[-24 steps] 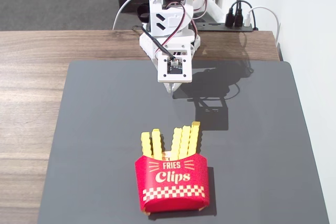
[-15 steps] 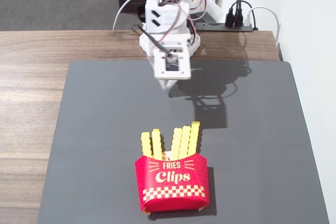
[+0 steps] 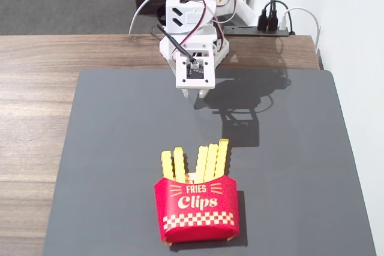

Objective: Grab a fry

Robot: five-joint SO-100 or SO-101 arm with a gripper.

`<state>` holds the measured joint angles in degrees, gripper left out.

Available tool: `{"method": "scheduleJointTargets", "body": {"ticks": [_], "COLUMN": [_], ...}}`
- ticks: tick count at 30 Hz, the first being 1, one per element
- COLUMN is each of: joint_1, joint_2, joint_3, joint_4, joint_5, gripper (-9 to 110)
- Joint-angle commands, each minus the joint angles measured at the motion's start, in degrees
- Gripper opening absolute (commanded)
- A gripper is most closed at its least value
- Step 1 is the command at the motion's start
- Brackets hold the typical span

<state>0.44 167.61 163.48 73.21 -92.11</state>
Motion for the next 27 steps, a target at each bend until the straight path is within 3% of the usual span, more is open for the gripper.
{"method": "scheduleJointTargets", "body": {"ticks": [1, 14, 17, 27], "joint_1": [0.0, -0.9, -2.4, -10.3], "joint_2": [-1.1, -11.2, -16.1, -30.6], "joint_3": [-3.3, -9.8, -12.6, -16.5], "joint_4": [0.0, -3.7, -5.8, -17.1], "joint_5": [0.1, 2.2, 4.9, 16.5], "gripper": [16, 32, 42, 41]}}
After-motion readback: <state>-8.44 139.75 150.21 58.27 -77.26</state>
